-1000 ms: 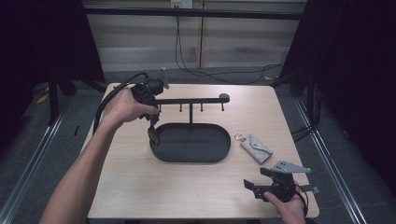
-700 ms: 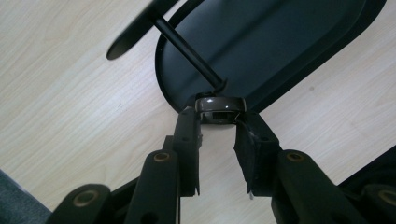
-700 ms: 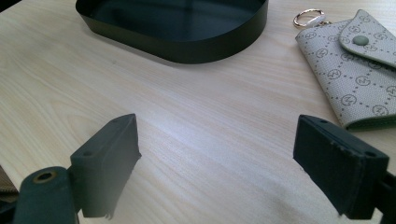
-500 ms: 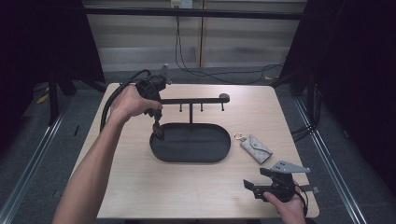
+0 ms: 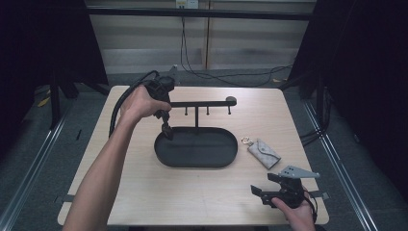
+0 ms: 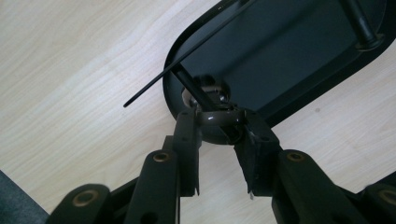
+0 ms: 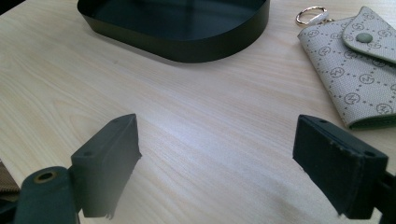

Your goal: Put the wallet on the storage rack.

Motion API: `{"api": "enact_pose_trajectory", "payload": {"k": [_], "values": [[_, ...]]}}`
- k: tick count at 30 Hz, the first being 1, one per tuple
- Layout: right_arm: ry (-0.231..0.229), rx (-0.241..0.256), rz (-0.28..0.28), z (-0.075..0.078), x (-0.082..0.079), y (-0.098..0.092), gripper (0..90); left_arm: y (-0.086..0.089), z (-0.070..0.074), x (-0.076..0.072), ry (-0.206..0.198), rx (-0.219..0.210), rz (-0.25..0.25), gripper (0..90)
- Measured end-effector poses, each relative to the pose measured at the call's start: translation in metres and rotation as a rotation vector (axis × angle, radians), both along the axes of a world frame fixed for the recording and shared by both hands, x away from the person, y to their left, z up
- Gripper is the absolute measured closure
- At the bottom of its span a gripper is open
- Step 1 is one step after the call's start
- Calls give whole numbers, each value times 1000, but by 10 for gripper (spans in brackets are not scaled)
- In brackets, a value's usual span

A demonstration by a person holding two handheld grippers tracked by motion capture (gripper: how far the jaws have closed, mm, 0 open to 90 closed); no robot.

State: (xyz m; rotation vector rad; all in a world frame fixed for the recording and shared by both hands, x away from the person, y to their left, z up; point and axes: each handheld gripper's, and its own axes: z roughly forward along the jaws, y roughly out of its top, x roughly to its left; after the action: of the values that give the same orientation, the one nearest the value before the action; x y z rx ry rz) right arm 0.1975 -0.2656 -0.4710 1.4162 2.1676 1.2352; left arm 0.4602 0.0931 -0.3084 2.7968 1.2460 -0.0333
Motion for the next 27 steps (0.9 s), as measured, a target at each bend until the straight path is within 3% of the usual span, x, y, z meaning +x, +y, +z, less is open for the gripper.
{"api": "enact_pose_trajectory", "payload": {"k": [2, 5, 6, 11, 14, 15, 19, 23, 27], "values": [[-1, -2, 4, 0, 0, 0, 146, 0, 0, -1, -3, 0, 5, 694], [-1, -2, 4, 0, 0, 1, 146, -1, 0, -3, -9, -11, 16, 593], [-1, -2, 4, 0, 0, 1, 146, 0, -1, -3, -9, -5, -2, 550], [1, -2, -1, 0, 0, 1, 146, 4, -2, -4, -16, -9, 13, 447], [1, -2, -3, 0, 0, 1, 146, 7, -3, -7, -22, -14, 23, 419], [1, -3, -3, 0, 0, 1, 146, 8, -1, -8, -25, -33, 0, 410], [0, -4, -2, 0, 0, 1, 146, 9, 2, -12, -33, -37, -15, 352], [0, -3, -3, 0, 0, 1, 146, 15, 2, -18, -20, -48, -9, 281], [2, -4, -3, 0, 0, 1, 146, 23, 1, -25, -23, -87, -18, 257]]}}
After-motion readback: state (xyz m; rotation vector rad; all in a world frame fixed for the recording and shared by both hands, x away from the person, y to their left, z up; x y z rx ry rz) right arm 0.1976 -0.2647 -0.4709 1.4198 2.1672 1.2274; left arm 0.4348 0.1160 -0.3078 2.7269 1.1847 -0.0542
